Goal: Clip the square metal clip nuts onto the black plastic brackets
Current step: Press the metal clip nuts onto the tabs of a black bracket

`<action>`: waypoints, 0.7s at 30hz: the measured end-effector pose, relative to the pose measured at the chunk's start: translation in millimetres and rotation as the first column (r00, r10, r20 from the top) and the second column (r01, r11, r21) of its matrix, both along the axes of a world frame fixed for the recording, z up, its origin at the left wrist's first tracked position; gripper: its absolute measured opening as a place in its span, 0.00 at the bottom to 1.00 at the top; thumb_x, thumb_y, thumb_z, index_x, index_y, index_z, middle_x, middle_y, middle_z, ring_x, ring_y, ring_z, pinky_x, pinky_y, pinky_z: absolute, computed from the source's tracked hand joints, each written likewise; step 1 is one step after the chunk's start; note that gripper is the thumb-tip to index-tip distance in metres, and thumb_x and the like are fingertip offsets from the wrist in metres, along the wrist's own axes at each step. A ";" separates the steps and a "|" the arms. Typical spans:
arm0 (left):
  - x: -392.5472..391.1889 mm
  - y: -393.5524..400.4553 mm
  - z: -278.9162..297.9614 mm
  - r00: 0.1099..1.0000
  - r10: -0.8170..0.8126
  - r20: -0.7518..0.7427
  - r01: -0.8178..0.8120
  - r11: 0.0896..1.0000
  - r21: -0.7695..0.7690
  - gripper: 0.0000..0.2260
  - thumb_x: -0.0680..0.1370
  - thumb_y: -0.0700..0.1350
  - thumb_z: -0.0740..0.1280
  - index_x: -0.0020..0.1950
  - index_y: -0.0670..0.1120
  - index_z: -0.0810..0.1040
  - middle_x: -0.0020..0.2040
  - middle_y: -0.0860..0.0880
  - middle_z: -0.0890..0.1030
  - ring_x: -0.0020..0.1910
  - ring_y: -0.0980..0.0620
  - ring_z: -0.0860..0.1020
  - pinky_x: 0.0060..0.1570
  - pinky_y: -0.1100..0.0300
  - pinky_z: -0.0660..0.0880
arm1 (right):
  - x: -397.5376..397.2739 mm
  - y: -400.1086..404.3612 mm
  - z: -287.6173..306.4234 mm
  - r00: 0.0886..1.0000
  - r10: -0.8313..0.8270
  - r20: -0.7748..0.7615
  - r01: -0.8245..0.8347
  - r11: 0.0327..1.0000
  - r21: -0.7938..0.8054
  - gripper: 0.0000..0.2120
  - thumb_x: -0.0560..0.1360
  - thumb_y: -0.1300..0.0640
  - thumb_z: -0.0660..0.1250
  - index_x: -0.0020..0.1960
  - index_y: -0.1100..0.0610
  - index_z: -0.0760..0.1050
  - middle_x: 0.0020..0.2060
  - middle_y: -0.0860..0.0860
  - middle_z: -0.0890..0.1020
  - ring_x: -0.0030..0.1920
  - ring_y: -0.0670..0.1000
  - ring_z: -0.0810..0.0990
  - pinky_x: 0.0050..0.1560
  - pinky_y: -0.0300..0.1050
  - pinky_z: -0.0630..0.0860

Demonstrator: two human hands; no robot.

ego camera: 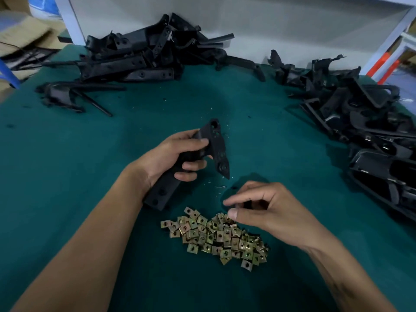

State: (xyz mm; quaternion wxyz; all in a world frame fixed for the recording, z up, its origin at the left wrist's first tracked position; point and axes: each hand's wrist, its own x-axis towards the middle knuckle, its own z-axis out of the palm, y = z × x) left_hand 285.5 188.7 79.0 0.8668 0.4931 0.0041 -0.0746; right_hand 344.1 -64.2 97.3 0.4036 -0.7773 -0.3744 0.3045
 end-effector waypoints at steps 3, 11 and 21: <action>2.2 -2.2 -4.7 1.000 0.021 0.001 -0.021 1.000 0.000 0.09 0.81 0.48 0.66 0.52 0.43 0.72 0.38 0.50 0.69 0.27 0.56 0.62 0.19 0.67 0.60 | -3.9 6.2 0.6 0.995 0.042 0.096 -0.034 0.996 -0.089 0.09 0.70 0.44 0.78 0.50 0.40 0.86 0.43 0.42 0.80 0.44 0.46 0.79 0.47 0.51 0.77; 3.0 -3.0 -4.0 0.999 0.033 0.026 -0.034 0.999 0.032 0.08 0.80 0.48 0.66 0.49 0.44 0.71 0.37 0.53 0.74 0.26 0.58 0.63 0.19 0.68 0.60 | -4.2 11.7 1.0 1.000 0.010 0.024 -0.009 0.999 -0.032 0.04 0.71 0.55 0.80 0.41 0.48 0.86 0.40 0.44 0.83 0.38 0.43 0.78 0.41 0.39 0.74; 4.5 -4.2 -4.3 0.998 0.068 0.005 -0.068 0.997 0.047 0.11 0.78 0.47 0.69 0.52 0.44 0.69 0.39 0.49 0.65 0.26 0.56 0.62 0.19 0.68 0.60 | -9.9 8.7 -6.6 0.991 0.051 0.124 -0.051 0.999 -0.005 0.05 0.71 0.51 0.79 0.46 0.46 0.86 0.44 0.45 0.81 0.42 0.48 0.79 0.43 0.49 0.75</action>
